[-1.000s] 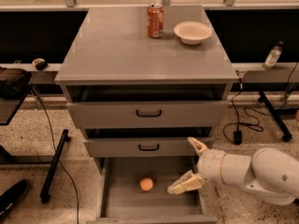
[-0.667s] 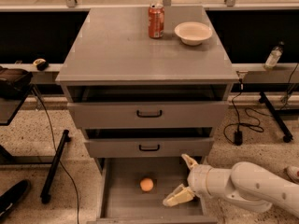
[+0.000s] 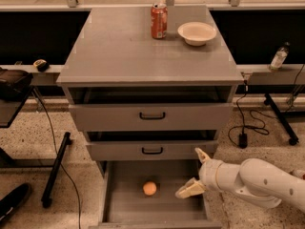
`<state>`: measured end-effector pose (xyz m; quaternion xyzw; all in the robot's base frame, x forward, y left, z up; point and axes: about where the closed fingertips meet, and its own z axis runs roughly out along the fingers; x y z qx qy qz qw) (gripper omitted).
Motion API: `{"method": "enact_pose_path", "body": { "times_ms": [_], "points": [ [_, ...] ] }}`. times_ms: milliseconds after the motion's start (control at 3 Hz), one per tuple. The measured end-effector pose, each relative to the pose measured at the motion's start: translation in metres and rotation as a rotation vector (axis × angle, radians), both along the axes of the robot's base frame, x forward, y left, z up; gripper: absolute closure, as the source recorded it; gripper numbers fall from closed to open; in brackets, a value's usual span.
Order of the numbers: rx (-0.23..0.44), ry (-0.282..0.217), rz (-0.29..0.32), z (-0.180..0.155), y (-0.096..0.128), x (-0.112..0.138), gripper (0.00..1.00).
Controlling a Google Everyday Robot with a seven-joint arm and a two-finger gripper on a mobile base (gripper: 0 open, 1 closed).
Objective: Pick orange from bottom drawer and place on counter
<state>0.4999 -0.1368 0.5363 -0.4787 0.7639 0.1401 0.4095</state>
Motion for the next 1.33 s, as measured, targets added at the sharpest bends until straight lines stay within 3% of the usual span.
{"method": "enact_pose_path", "body": {
  "times_ms": [333,667,1000,1333],
  "points": [
    [0.064,0.006,0.126,-0.036,0.046,0.026,0.0],
    [0.115,-0.056,0.2,-0.086,0.077,0.063,0.0],
    [0.182,-0.078,0.212,-0.138,0.088,0.074,0.0],
    [0.277,-0.07,0.22,-0.197,0.087,0.068,0.0]
  ]
}}
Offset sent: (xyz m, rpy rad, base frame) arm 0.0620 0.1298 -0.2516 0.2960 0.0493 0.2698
